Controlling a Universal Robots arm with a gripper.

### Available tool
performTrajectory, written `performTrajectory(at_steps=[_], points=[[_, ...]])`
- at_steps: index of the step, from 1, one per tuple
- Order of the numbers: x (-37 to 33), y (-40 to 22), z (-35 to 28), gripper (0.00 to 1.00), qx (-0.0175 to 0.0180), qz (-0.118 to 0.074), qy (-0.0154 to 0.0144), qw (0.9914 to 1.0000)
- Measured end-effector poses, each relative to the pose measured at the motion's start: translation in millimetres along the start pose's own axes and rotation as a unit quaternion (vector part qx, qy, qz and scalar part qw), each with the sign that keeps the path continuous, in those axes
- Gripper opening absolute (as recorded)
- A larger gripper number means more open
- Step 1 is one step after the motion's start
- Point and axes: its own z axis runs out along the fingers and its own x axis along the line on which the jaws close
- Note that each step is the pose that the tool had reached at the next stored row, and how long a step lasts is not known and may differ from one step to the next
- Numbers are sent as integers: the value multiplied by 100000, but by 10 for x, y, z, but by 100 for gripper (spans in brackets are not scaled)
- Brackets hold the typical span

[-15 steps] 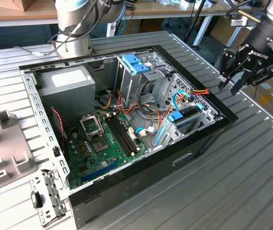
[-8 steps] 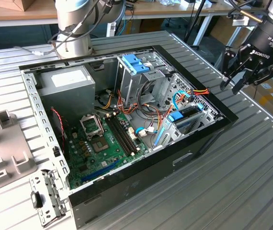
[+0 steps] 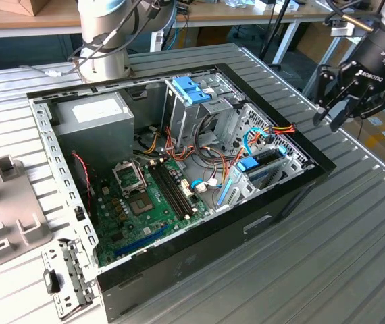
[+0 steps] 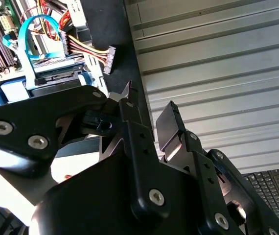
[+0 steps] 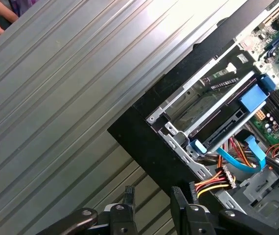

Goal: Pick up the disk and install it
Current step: 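Insert the first disk wire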

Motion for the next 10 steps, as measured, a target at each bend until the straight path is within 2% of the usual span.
performTrajectory(at_steps=[7,10], points=[[59,-63,2,42,-2,-1,3,100000],[60,-66,9,42,-1,4,2,100000]])
